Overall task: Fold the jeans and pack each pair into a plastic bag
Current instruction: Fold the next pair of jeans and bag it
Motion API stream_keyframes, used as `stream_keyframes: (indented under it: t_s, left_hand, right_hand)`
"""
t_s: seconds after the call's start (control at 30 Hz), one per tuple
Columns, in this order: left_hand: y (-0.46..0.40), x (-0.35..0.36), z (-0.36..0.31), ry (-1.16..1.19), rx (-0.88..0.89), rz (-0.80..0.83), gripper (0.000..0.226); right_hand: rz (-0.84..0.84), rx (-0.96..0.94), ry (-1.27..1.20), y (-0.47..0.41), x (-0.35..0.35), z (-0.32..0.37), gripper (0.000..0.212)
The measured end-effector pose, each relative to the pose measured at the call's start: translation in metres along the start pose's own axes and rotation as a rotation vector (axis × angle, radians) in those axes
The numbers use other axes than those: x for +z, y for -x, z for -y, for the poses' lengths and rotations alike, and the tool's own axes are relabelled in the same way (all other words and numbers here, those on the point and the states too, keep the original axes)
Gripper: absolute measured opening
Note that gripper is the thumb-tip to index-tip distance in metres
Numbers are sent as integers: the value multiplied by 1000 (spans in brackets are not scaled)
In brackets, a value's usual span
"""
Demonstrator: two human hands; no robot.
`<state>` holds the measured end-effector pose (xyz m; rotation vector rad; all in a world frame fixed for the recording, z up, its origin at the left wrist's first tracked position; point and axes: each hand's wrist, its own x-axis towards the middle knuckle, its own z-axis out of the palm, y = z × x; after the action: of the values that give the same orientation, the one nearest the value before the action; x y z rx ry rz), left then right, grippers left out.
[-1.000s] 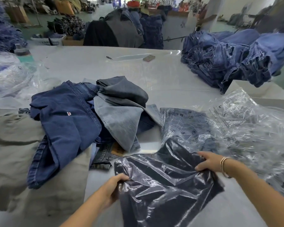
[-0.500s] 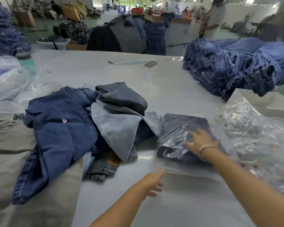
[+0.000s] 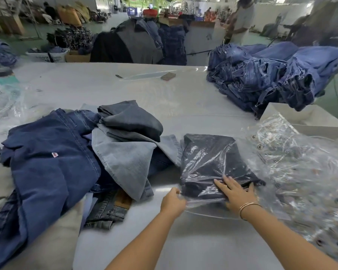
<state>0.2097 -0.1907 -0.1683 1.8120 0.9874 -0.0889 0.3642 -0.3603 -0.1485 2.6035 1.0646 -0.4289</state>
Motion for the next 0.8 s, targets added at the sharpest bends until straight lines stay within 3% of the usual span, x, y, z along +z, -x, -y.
stream_keyframes:
  t_s: [0.07, 0.13, 0.2, 0.3, 0.37, 0.47, 0.57, 0.7, 0.8]
  left_hand:
    - [2, 4, -5, -95, 57, 58, 29]
    - [3, 2, -15, -185, 104, -23, 36]
    - [-3, -2, -26, -262, 178, -141, 54]
    - [-14, -2, -45, -363, 307, -169, 77]
    - [-24, 4, -59, -413, 349, -108, 83]
    - [-39, 16, -66, -470, 302, 26, 93]
    - [-52, 28, -42, -446, 153, 145, 99]
    - [-53, 47, -11, -470, 158, 10, 98]
    - [-55, 53, -12, -427, 157, -62, 96]
  right_hand:
    - [-8, 33, 37, 0, -3, -17, 71]
    - [60, -7, 84, -6, -14, -22, 70]
    - [64, -43, -25, -15, -33, -19, 72]
    - [-191, 38, -213, -36, -55, -25, 65]
    - [-224, 199, -242, -48, -54, -41, 78]
    - [-113, 380, -311, -55, -26, -67, 99]
    - [-79, 327, -560, -54, 15, -64, 106]
    - [-108, 285, -657, -61, 42, -45, 98]
    - [-29, 286, -627, -69, 34, -46, 97]
